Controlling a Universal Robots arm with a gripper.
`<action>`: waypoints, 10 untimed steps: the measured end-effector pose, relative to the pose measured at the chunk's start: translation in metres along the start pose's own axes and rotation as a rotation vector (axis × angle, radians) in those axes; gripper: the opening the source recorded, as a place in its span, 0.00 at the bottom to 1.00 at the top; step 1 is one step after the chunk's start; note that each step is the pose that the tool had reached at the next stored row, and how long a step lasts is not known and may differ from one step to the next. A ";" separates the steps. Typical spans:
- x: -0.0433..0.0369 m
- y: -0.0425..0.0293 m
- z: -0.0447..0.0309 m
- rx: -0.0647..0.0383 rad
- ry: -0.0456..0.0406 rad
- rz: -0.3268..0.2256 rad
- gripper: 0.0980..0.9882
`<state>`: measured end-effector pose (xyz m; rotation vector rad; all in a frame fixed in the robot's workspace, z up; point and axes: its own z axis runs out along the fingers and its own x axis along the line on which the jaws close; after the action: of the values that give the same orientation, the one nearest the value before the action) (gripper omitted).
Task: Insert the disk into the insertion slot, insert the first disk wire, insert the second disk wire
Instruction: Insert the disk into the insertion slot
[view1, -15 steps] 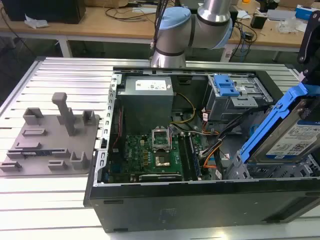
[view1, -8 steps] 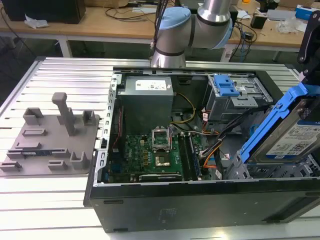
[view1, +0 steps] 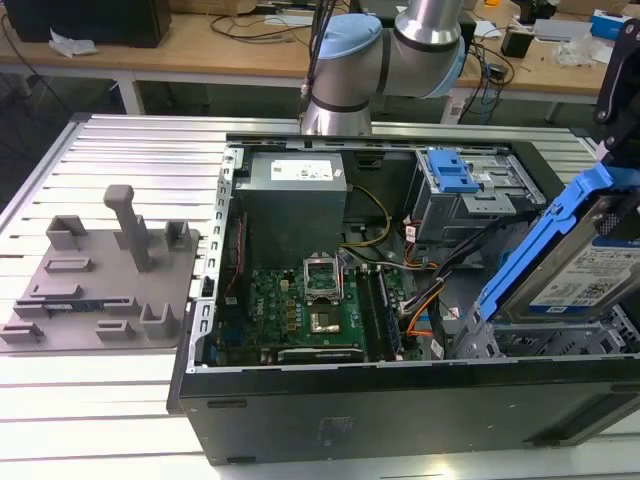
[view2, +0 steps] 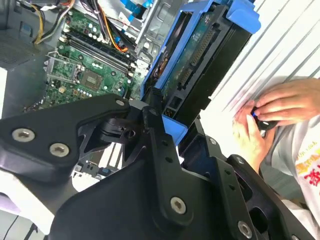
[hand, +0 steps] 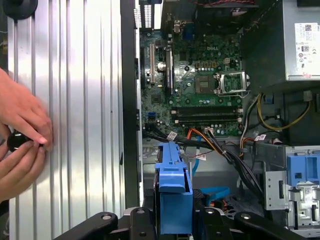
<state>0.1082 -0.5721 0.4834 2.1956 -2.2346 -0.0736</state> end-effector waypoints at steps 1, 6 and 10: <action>0.0001 0.0000 0.0000 0.000 -0.0089 0.000 0.30; 0.0002 0.0003 0.0004 0.006 -0.0096 -0.001 0.30; 0.0002 0.0016 0.0007 0.040 -0.0102 -0.002 0.30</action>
<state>0.1066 -0.5723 0.4827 2.2217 -2.2590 -0.0408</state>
